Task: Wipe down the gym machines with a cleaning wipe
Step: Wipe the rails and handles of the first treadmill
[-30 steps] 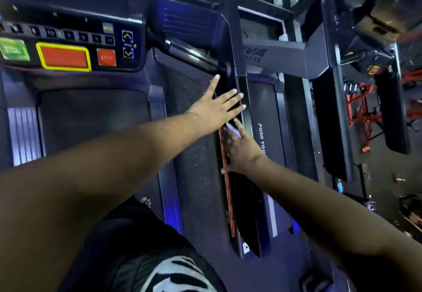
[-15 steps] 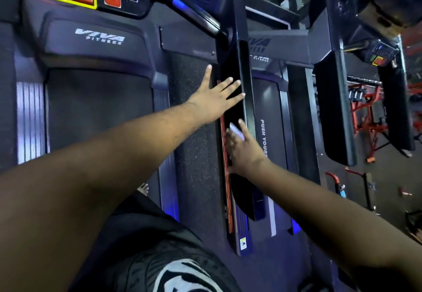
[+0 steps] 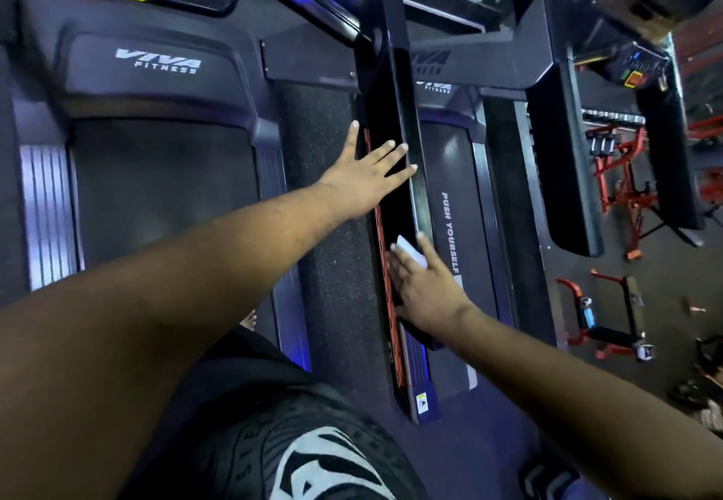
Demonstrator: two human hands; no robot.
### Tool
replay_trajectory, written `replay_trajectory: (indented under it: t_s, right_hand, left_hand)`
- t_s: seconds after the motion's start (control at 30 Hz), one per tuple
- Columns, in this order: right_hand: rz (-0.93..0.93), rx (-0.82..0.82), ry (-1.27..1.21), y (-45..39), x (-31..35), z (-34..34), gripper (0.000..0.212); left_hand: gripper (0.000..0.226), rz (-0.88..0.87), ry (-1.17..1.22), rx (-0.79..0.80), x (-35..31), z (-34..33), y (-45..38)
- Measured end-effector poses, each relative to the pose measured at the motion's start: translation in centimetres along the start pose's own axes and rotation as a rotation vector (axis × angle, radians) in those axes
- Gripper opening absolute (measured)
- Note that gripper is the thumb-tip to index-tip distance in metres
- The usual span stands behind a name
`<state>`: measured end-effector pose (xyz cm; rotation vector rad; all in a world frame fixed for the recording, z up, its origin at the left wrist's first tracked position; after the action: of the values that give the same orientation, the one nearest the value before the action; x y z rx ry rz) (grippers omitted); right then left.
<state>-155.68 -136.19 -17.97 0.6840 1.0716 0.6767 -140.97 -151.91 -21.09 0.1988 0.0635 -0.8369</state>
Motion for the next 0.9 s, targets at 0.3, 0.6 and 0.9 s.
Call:
replay_trajectory:
  t_s: [0.3, 0.6, 0.9]
  right_hand:
    - [-0.165, -0.077, -0.178, 0.4, 2.4, -1.1, 0.061]
    - [-0.372, -0.358, -0.636, 4.1, 5.5, -4.9, 0.078]
    - [-0.666, -0.448, -1.070, 6.9, 12.2, -6.4, 0.069]
  left_hand:
    - [0.102, 0.009, -0.022, 0.050, -2.6, 0.5, 1.7]
    - [0.106, -0.058, -0.090, 0.093, -7.0, -0.3, 4.1]
    - [0.100, -0.162, -0.085, 0.160, -9.9, -1.0, 6.4]
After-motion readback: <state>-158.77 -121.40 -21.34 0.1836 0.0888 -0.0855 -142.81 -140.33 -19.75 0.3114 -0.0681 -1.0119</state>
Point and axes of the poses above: each hand's wrist, its own y-axis away from the middle knuckle, its own z-axis out of the back of the hand, x = y × z, the point moved 2 cm from there along -y, towards the middle knuckle, and after that the axes turned 2 degrees about x, right-handed, at the moved point
